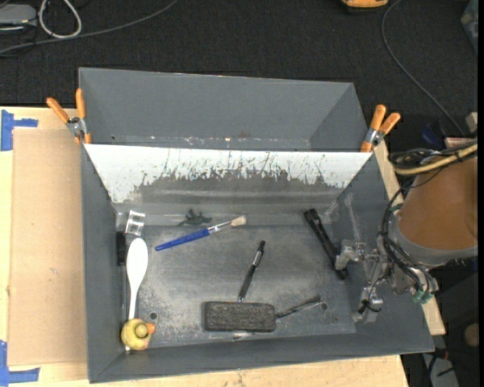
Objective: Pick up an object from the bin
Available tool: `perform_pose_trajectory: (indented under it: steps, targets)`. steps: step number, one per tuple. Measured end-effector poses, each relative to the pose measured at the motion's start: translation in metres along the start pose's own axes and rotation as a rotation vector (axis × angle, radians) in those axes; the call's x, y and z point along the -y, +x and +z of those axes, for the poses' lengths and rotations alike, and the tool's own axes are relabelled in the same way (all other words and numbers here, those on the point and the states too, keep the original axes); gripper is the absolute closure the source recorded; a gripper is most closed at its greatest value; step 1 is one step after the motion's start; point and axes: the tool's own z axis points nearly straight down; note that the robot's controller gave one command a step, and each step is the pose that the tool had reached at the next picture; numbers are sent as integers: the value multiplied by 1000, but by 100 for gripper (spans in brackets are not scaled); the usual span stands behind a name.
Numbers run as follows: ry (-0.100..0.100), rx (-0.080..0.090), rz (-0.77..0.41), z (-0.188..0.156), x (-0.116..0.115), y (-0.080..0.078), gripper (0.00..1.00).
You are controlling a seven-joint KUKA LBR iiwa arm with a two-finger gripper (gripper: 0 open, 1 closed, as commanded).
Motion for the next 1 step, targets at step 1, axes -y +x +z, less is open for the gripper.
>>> perform_pose_trajectory:
  steps: [1]
  targets:
    - [1, 5, -5, -2, -1, -2, 0]
